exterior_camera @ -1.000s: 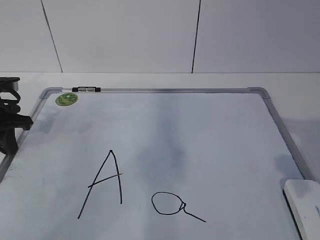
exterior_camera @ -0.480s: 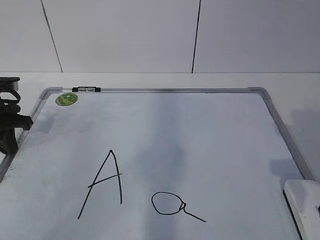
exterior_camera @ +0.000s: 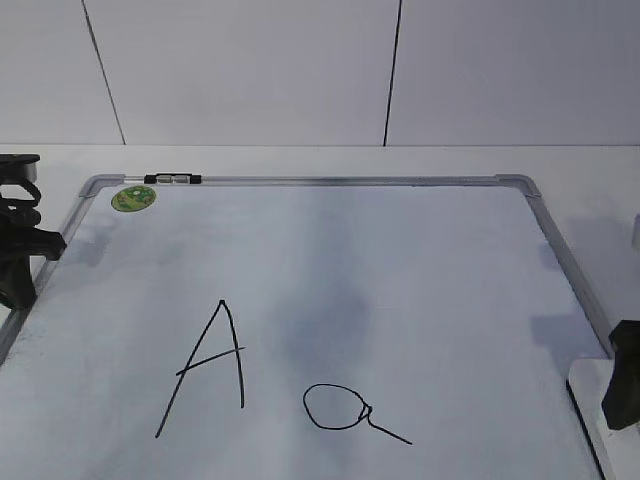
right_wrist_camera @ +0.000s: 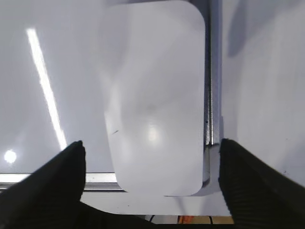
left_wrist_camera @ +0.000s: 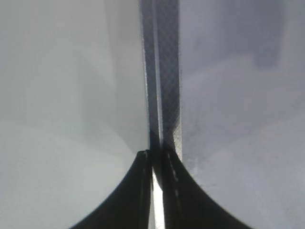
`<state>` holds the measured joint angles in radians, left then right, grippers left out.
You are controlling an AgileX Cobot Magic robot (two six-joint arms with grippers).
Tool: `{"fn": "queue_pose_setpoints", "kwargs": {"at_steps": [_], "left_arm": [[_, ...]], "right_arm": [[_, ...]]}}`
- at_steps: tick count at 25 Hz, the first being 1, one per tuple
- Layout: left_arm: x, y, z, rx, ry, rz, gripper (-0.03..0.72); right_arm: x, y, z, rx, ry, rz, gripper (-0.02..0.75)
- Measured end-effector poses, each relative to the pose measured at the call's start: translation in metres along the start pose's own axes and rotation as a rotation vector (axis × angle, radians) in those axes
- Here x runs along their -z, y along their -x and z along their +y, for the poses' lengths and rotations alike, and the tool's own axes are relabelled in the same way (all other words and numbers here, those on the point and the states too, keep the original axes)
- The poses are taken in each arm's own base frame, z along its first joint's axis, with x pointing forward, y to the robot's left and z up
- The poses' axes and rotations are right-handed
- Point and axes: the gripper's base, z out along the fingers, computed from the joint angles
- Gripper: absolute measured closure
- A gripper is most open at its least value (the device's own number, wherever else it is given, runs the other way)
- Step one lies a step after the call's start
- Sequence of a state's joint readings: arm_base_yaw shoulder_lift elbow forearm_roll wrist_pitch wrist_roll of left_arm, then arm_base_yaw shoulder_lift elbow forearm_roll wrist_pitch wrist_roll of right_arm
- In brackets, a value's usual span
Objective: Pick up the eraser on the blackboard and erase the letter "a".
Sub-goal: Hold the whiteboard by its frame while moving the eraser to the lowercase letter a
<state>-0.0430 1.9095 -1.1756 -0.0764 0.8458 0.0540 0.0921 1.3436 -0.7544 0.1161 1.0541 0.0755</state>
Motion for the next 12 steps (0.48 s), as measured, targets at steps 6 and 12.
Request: {"fn": "queue_pose_setpoints", "kwargs": {"at_steps": [6,12], "left_arm": [[0.0,0.0,0.0,0.0,0.0,0.0,0.669],[0.0,0.0,0.0,0.0,0.0,-0.002,0.669]], "right_arm": [[-0.012,0.009,-0.001,-0.003,-0.009,0.011,0.071],[-0.023,0.015,-0.001,0.001,-0.014,0.034,0.071]]}}
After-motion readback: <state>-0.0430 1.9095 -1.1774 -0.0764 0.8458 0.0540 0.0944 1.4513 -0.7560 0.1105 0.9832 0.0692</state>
